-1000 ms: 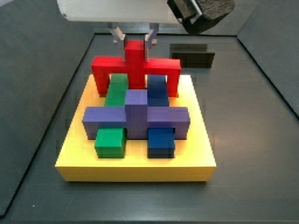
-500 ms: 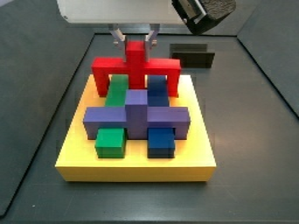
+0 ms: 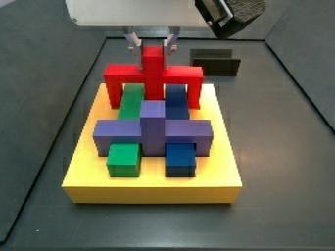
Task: Pick up the red object. Move up. Place the red object on the fixture. Regrasp the red object. Move to above the board. Insert the red object.
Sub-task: Insert the red object.
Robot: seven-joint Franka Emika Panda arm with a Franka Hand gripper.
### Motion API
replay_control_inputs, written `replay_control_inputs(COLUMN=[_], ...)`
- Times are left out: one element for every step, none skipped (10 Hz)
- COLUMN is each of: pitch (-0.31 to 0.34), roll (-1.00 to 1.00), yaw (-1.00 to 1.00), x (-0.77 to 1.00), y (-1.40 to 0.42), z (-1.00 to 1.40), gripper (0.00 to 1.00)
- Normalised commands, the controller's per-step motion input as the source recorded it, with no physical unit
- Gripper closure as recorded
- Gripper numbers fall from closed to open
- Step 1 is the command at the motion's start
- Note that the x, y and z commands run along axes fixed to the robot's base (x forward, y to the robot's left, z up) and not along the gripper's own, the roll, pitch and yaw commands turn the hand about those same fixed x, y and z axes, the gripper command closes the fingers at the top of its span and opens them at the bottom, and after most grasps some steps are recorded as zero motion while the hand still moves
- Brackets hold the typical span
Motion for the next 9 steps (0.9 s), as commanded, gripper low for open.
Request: replay_control_inputs(pitch=[-0.037, -0.051, -0.066, -0.067, -0.086, -0.099, -0.087, -0.086, -0.083], roll=[0.00, 0.00, 0.00, 0.01, 0.00, -0.02, -0.01, 0.00, -0.05], yaw=[0.00, 0.00, 0.00, 0.00, 0.00, 0.00, 0.00, 0.00, 0.00], x=[0.14, 0.07, 0.00, 0.00, -0.05, 0.00, 0.00, 0.00, 0.03], y=[0.00, 0.00, 0.00, 0.00, 0.00, -0.04, -0.01, 0.00, 0.00], z=[-0.20, -0.22, -0.24, -0.25, -0.15, -0.09, -0.11, -0.15, -0.08], gripper=[1.00, 1.00, 1.00, 1.00, 1.00, 1.00, 1.00, 1.00, 1.00])
